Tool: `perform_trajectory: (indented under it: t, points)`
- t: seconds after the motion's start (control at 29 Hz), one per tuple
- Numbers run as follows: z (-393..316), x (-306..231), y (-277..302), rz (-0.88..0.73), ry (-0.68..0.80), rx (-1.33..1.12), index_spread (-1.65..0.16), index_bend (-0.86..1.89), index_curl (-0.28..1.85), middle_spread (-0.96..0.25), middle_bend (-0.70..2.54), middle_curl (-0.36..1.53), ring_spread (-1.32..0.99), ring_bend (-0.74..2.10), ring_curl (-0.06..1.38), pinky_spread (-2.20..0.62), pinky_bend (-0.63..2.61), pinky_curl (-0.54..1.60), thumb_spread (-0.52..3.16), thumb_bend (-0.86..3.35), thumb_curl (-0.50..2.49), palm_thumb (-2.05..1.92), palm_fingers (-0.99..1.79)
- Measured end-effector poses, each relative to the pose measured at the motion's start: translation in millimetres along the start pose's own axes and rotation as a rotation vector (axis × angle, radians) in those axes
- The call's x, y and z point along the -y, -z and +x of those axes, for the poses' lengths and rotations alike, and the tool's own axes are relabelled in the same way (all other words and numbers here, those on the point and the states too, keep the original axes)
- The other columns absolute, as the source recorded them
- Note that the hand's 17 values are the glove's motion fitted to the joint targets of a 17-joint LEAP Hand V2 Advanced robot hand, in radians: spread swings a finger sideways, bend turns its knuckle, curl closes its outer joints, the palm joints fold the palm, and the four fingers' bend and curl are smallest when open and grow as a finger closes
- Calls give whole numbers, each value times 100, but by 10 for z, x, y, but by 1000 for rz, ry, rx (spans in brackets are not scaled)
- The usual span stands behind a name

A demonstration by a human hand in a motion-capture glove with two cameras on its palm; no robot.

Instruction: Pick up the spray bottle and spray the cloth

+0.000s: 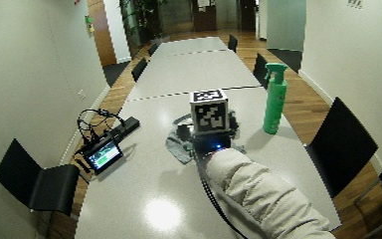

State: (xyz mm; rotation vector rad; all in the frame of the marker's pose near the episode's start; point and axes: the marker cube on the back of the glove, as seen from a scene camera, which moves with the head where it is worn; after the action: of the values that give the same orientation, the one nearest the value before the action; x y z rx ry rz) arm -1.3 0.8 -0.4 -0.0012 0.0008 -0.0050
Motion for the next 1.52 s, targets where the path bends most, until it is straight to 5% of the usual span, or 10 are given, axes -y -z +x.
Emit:
perform_trajectory:
  t: [0.72, 0.86, 1.0, 1.28, 1.45, 1.52]
  points:
    - [-121, -105, 12, 25, 49, 17, -19, 27, 34, -11, 76, 37, -15, 89, 41, -23, 90, 41, 72, 35, 36, 85, 138]
    - [-14, -398, 84, 154, 161, 184, -19, 26, 36, -11, 76, 39, -15, 91, 43, -24, 91, 44, 73, 29, 38, 84, 136]
    - [503, -557, 117, 434, 250, 598, -21, 19, 37, -12, 77, 42, -16, 91, 45, -23, 95, 46, 72, 23, 40, 84, 126]
    - [1642, -405, -86, 680, 103, 1036, -25, 17, 40, -14, 64, 43, -17, 82, 47, -22, 81, 49, 70, 19, 45, 95, 84]
    - [2148, -100, -553, 619, -25, 1197, -30, 33, 48, -9, 68, 46, -14, 57, 45, -5, 25, 39, 78, 17, 46, 96, 5]
    - [2243, -69, -711, 565, -53, 1242, -32, 30, 46, -7, 67, 45, -13, 55, 43, 1, 16, 36, 77, 14, 47, 95, -1]
